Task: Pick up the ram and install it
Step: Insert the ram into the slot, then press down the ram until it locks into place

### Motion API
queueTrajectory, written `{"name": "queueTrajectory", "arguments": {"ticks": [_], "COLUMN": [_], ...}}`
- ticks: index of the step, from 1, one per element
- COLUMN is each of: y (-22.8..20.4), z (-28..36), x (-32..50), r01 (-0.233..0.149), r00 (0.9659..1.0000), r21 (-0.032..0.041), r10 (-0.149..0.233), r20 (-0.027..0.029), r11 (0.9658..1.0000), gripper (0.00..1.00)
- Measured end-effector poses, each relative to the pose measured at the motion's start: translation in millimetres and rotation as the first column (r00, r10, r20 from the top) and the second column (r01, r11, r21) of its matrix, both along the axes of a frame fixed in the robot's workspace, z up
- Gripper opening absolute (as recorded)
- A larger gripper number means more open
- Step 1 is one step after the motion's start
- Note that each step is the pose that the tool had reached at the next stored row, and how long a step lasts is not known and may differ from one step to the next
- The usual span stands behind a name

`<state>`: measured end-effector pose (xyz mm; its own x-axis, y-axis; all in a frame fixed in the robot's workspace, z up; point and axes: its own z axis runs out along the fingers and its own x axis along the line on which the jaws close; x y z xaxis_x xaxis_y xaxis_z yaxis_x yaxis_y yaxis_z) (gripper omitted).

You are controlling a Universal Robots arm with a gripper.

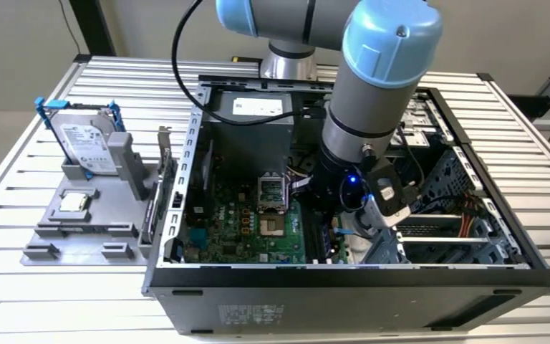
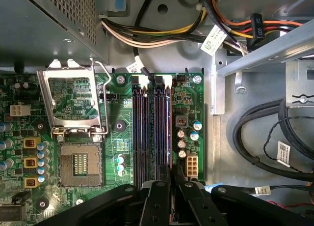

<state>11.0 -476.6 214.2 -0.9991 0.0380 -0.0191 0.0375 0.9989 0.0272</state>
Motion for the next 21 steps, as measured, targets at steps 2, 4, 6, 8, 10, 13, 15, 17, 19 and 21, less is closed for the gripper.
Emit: {"name": "queueTrajectory", "arguments": {"ticks": [2,4,6,8,10,13,15,17,19,21], "y": [0.0,0.0,0.0,0.0,0.0,0.0,0.0,0.0,0.0,0.0], "z": [-0.1,0.1,2.0,4.9,10.2,18.8,24.3,31.0,35.1,36.1], "x": [0.0,0.0,0.0,0.0,0.0,0.0,0.0,0.0,-0.1,-0.1], "r01": [0.0,0.0,0.0,0.0,0.0,0.0,0.0,0.0,0.0,0.0], "r00": [1.0,1.0,1.0,1.0,1.0,1.0,1.0,1.0,1.0,1.0], "r21": [0.0001,0.0001,0.0002,0.0002,0.0,0.0001,0.0,-0.0002,0.0,0.0002], "r10": [0.0,0.0,0.0,0.0,0.0,0.0,0.0,0.0,0.0,0.0], "r20": [0.0,0.0,0.0,0.0,0.0,0.0,0.0,-0.0001,-0.0001,0.0], "r11": [1.0,1.0,1.0,1.0,1.0,1.0,1.0,1.0,1.0,1.0], "gripper": [1.0,1.0,1.0,1.0,1.0,1.0,1.0,1.0,1.0,1.0]}}
